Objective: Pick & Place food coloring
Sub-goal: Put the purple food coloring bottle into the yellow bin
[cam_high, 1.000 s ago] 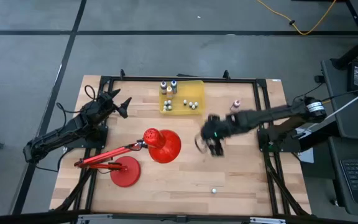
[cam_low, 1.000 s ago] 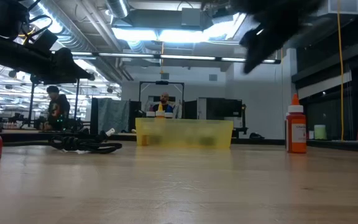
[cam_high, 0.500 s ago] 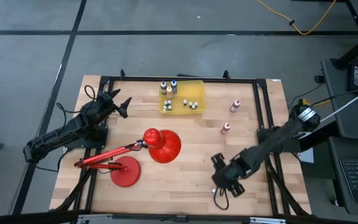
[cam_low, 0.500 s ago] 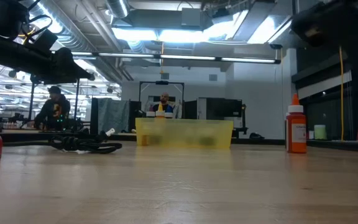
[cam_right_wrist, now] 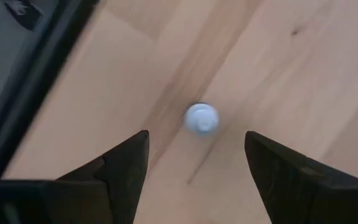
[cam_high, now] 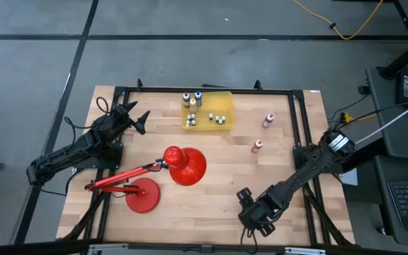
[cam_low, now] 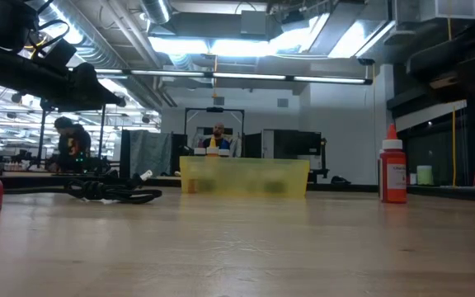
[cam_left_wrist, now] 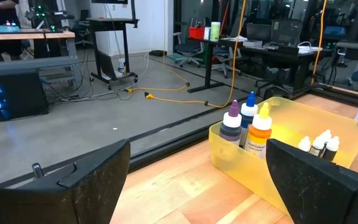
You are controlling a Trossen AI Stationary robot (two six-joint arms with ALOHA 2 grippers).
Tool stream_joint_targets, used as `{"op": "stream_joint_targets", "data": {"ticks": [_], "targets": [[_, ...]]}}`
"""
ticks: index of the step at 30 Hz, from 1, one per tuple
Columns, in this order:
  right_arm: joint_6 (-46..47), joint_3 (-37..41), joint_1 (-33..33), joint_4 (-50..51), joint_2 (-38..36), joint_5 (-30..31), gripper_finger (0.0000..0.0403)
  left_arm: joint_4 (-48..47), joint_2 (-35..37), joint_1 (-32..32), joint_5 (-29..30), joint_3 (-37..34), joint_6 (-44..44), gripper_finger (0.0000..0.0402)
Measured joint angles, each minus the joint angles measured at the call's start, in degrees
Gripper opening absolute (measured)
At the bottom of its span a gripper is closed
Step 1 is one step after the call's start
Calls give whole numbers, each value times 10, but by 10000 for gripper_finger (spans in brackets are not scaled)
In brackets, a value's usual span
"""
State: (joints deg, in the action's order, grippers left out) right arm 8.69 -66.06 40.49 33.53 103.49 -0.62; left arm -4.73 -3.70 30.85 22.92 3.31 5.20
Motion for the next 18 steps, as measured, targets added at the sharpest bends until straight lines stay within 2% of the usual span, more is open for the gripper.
{"op": "stream_joint_targets", "data": {"ticks": [12,18], "targets": [[-4,0,-3,-24,25,10,264,-2,0,0,0,0,0,365],[-2,-11,-3,-26,25,10,234,-2,0,0,0,0,0,364]]}}
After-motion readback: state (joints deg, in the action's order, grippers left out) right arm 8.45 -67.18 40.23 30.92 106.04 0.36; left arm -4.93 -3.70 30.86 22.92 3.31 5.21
